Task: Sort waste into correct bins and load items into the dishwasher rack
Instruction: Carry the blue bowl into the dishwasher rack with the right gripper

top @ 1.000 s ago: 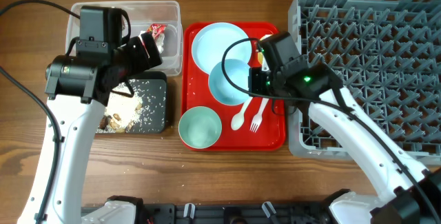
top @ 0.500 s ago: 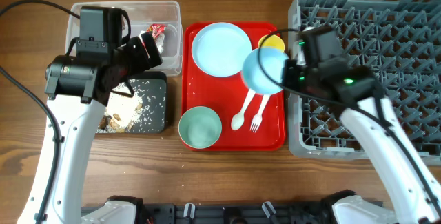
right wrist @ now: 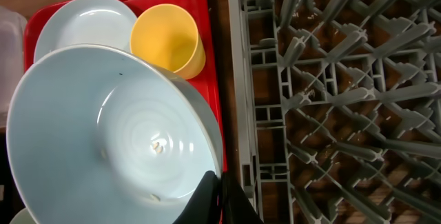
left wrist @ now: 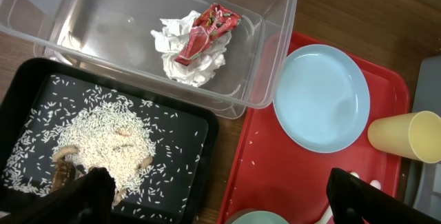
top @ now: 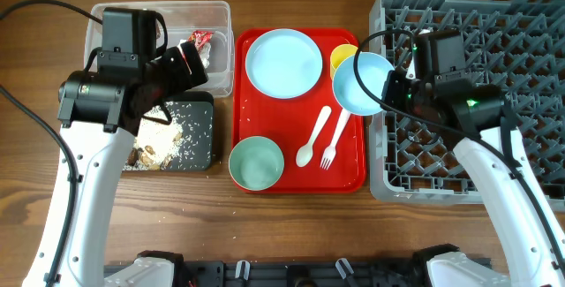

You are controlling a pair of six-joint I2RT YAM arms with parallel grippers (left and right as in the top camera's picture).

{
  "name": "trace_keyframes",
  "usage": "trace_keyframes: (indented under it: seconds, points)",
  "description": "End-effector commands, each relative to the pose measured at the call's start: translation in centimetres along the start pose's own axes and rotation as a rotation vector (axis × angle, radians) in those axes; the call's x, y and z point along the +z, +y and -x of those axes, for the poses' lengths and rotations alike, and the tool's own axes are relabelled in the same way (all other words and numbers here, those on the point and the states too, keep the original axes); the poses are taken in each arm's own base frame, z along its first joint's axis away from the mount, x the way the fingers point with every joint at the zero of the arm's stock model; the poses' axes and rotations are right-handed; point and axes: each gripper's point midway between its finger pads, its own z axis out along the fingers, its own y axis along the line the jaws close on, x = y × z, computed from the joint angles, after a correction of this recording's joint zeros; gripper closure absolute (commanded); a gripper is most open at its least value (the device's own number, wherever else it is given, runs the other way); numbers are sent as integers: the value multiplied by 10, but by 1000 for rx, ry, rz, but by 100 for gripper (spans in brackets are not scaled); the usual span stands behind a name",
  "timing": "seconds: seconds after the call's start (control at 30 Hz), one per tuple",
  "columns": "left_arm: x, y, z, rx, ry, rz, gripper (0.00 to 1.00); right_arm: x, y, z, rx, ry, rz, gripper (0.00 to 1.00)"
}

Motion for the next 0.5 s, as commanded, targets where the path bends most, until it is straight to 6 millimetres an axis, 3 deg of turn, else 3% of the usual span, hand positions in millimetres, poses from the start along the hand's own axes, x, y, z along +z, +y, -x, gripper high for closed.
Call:
trace_keyframes:
  seconds: [0.0,0.47]
  points:
    - [-3,2,5,7,-17,6,0,-8,-1,9,-10,-35,-6,96]
    - [-3,2,5,7,-17,6,0,-8,-1,11,-9,-41,-8,96]
